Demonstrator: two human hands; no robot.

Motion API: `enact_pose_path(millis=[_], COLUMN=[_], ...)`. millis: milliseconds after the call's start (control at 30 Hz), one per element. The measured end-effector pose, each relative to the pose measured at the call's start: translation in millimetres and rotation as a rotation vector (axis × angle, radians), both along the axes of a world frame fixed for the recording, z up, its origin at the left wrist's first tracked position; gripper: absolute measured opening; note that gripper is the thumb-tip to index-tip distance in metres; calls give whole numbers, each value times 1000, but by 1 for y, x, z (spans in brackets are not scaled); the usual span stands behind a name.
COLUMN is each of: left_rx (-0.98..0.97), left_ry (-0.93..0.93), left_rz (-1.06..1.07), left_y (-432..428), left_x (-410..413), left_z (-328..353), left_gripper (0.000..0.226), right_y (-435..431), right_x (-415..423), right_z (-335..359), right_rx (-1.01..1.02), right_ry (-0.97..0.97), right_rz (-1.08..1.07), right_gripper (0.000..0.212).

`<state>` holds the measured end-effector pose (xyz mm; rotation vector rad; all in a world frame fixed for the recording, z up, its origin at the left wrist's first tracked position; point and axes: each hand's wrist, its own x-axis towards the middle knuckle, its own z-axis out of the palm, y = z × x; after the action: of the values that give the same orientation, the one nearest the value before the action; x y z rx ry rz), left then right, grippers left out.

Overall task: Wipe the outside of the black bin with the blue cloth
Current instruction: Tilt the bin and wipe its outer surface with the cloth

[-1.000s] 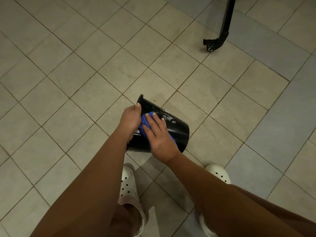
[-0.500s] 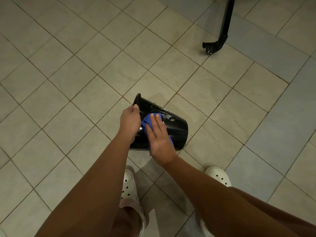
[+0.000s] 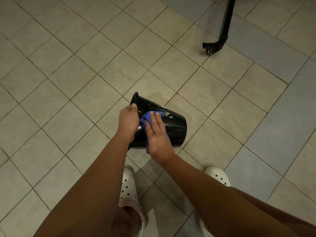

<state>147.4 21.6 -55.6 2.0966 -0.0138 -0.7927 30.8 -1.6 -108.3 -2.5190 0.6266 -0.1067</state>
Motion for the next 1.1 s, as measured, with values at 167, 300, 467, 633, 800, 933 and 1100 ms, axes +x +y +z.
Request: enact_pose_path(millis=[167, 300, 467, 633, 800, 933, 1100], left_rx=[-49, -69, -59, -45, -32, -17, 0], left_ry=[12, 21, -38, 1, -45, -79, -58], left_rz=[-12, -3, 0, -2, -21, -35, -23], left_y=[-2, 0, -4, -2, -3, -2, -2], left_x=[-2, -3, -4, -5, -4, -6, -3], left_z=[1, -2, -2, -4, -4, -5, -6], left_gripper=[38, 38, 37, 36, 37, 37, 35], right_y=[-16, -23, -12, -16, -39, -42, -20], right_x=[10, 19, 20, 14, 29, 29, 21], right_z=[6, 14, 14, 8, 19, 22, 15], right_rx=[8, 57, 82, 63, 124, 168, 88], right_ry=[-7, 55, 64, 32, 74, 114, 145], right_rz=[119, 119, -103, -6, 88, 27, -33], right_gripper=[66, 71, 68, 69, 70, 71, 74])
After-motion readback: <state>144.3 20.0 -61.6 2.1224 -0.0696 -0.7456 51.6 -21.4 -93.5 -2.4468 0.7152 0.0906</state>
